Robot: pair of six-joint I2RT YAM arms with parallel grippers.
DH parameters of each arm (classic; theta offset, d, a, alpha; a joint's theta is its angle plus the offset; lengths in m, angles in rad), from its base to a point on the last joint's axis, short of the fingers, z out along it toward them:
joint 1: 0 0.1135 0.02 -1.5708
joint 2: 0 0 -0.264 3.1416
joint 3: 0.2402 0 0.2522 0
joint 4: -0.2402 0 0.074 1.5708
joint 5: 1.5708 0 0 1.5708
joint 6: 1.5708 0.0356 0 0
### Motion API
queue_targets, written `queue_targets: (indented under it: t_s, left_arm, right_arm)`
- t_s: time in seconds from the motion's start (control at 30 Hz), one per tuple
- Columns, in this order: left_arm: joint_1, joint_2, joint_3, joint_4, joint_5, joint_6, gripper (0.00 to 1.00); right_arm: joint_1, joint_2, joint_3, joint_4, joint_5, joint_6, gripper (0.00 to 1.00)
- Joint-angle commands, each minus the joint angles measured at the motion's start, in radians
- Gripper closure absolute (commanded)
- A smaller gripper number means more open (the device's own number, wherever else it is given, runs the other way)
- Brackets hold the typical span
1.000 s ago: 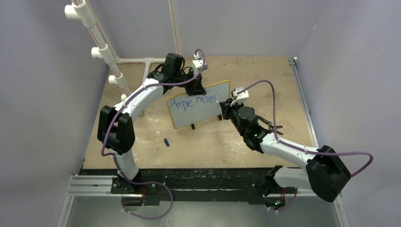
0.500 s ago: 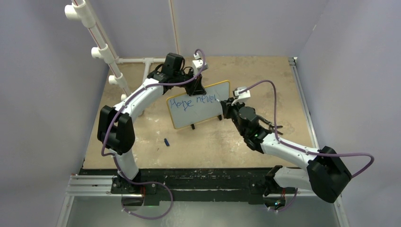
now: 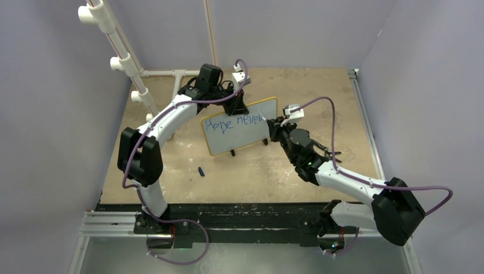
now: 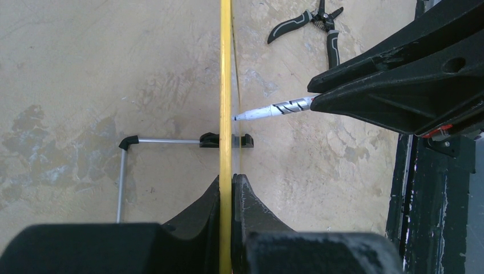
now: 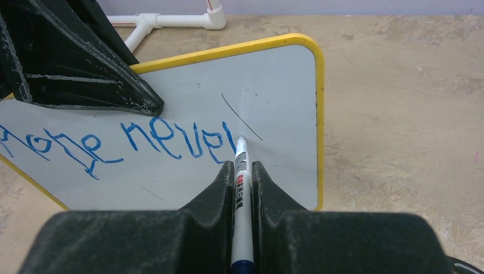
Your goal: Write a sentence on the whiteboard
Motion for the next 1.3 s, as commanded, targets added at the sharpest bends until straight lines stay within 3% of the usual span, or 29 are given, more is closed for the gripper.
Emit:
queue_targets:
  t_s: [0.0,0.4,0.8,1.27]
  left_arm:
    - [-0.010,0.021,-0.051,-0.119,0.023,0.031,1.00]
    - [-0.010,0.021,-0.050,-0.119,0.023,0.031,1.00]
    - [-0.010,0.020,-0.050,-0.119,0.023,0.029,1.00]
    - [-0.007,0.018,-0.056,-0.110,0.010,0.028,1.00]
  right_arm:
    - [-0.001,-0.014,0.046,0.065,0.006,0.005,1.00]
    - [-0.001,-0.012,0.049,0.081,-0.010,0.021,1.00]
    - [-0.001,-0.015,0.051,0.041,0.138,0.053,1.00]
    - [-0.002,-0.016,0.048,0.049,0.095,0.046,1.00]
